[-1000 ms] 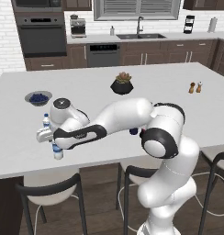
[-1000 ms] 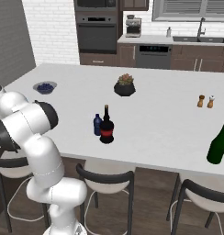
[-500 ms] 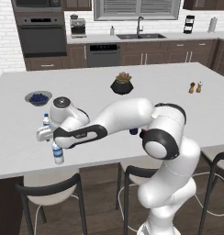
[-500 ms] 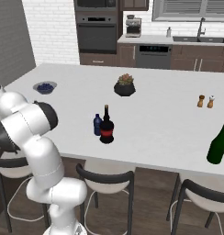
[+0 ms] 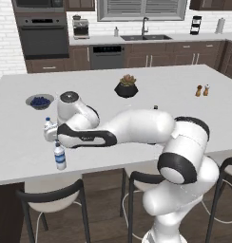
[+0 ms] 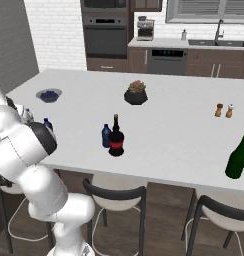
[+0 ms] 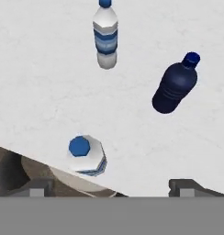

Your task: Move the plastic bottles in the middle to the plastics group, and the glass bottles in the middle to the glass group.

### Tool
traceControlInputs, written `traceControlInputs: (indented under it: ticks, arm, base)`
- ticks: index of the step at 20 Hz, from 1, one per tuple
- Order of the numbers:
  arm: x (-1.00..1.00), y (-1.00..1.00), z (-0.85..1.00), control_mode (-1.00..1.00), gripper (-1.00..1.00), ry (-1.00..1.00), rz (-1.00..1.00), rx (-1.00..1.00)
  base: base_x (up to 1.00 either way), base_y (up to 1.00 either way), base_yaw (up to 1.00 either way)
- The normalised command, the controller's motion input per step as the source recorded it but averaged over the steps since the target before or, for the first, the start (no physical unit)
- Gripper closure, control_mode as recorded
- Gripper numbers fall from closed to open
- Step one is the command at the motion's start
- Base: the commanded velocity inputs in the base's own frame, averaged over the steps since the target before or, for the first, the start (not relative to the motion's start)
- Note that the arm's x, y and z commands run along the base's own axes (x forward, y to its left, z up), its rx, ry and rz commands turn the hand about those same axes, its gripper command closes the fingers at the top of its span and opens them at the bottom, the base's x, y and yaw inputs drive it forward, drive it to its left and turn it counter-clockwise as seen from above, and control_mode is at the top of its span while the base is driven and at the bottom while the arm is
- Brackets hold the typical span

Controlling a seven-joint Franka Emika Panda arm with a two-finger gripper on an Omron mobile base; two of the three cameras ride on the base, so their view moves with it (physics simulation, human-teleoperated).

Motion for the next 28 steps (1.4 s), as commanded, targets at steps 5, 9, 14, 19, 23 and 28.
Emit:
traceControlInputs:
  ticks: [5,9,14,19,23,28]
  arm:
    - [-0.46,-0.82,0.42,-1.0,-1.0,0.01,-0.05,0.04]
    - [-0.23,-0.94,0.28,-1.0,-1.0,0.0,-0.1,0.04]
    - [-0.22,-1.0,0.11,-1.0,-1.0,0.0,-0.12,0.04]
    - [-0.06,-1.0,0.01,-1.0,-1.0,0.0,-0.13,0.0]
    - [-0.01,-1.0,0.0,-1.0,-1.0,0.0,-0.15,0.0]
    - [0.0,-0.95,0.0,-1.0,-1.0,0.0,-0.16,0.0]
  base:
    - [0.0,0.0,0.0]
    - [0.0,0.0,0.0]
    - [0.0,0.0,0.0]
    - [0.0,0.0,0.0]
    - [0.0,0.0,0.0]
    - [0.0,0.0,0.0]
